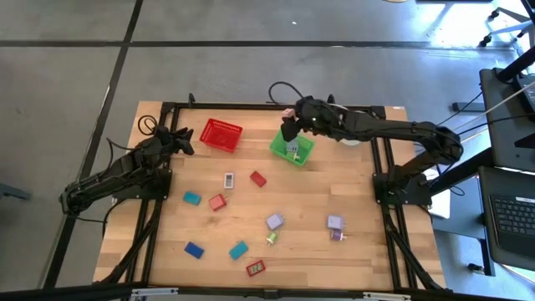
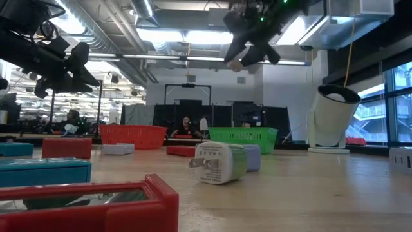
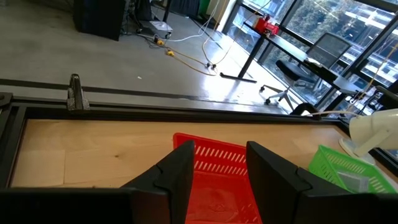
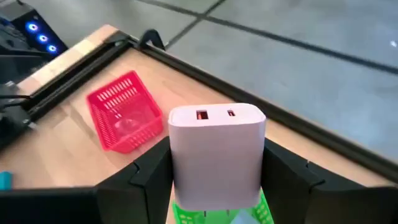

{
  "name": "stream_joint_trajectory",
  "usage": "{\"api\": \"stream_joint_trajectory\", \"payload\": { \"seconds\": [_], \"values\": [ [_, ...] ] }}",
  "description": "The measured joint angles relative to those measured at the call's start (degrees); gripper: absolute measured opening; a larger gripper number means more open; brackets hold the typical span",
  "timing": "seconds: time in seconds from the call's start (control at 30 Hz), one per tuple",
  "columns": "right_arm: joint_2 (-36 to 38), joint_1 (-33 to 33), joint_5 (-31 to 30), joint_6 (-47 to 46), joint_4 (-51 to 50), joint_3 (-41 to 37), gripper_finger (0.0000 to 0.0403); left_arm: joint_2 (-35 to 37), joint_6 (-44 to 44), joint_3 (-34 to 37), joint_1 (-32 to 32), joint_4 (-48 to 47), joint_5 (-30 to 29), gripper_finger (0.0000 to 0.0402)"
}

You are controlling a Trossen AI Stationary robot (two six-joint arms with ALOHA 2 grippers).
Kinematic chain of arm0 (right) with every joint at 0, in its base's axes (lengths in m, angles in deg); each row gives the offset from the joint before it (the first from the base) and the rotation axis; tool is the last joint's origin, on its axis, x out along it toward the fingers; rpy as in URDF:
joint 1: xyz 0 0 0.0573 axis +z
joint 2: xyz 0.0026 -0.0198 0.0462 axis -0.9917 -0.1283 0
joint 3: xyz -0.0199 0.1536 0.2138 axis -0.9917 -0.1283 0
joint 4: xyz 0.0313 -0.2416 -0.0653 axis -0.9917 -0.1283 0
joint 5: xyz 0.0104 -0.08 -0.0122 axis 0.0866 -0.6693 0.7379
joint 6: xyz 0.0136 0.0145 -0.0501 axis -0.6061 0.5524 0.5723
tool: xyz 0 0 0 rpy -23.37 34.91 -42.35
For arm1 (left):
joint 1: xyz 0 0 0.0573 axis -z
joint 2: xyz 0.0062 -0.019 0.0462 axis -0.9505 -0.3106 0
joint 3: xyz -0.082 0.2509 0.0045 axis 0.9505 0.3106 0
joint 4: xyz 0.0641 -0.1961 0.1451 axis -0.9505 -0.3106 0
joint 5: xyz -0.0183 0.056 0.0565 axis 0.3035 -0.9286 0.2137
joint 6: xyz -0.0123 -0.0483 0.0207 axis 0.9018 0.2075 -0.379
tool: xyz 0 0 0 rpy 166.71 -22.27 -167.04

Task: Pick & Place Office items
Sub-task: Put the pink charger adapter into the green bin

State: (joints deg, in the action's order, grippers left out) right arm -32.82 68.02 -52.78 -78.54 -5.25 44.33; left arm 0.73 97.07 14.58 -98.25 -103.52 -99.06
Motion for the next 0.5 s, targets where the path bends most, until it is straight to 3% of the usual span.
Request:
{"api": "stream_joint_trajectory", "payload": {
  "seconds": [0.5],
  "values": [
    [-11.5, -3.3, 10.0, -6.3, -5.4, 0.0, 0.0197, 0.0, 0.0, 0.0, 0.0, 0.0, 0.0, 0.0141]
  ]
}}
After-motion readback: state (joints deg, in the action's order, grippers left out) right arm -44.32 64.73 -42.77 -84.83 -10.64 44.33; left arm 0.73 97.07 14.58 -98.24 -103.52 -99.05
